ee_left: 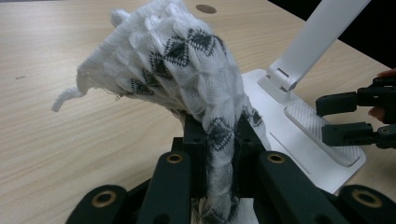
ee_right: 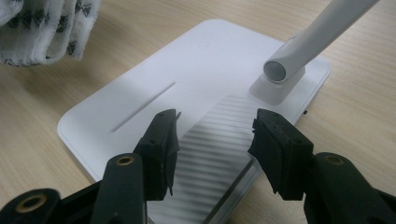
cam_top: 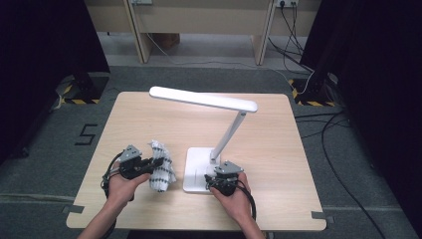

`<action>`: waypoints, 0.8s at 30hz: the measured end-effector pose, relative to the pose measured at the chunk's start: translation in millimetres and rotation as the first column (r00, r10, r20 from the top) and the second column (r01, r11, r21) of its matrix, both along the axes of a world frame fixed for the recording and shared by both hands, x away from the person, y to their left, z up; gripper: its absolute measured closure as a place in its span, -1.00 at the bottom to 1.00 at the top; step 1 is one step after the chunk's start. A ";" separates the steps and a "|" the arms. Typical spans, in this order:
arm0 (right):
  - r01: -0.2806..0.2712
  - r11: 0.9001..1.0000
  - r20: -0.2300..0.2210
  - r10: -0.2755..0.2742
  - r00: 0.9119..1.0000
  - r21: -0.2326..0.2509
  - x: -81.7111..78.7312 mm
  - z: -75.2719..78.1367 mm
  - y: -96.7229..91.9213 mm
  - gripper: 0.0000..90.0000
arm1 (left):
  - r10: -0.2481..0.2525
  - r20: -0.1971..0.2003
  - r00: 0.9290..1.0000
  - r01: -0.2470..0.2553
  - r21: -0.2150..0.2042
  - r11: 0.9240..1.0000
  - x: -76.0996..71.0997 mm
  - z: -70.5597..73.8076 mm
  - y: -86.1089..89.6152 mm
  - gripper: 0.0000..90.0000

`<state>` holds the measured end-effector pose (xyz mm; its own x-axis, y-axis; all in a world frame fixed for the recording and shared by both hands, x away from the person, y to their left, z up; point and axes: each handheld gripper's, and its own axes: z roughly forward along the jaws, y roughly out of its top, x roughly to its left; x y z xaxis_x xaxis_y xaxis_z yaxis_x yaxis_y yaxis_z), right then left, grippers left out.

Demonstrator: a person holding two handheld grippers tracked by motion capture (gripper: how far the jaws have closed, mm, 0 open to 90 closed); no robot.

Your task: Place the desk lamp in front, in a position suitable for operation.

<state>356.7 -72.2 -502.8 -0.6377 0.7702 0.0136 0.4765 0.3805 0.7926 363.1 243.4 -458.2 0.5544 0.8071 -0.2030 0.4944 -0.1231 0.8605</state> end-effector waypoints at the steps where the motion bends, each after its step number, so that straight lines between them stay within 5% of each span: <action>1: 0.001 1.000 0.001 -0.001 1.000 0.000 -0.1 -0.1 0.0 0.12 | 0.000 0.000 1.000 0.000 0.000 1.000 0.0 0.0 0.0 0.77; 11: 0.002 1.000 0.006 -0.002 1.000 0.005 -0.7 -0.9 -0.4 0.12 | 0.009 0.032 0.999 -0.009 -0.005 1.000 4.3 15.0 4.0 0.77; 24: -0.003 1.000 0.004 0.003 1.000 0.003 -0.1 -0.5 -0.8 0.13 | 0.036 0.138 0.990 -0.037 0.006 0.999 14.8 72.8 23.7 0.77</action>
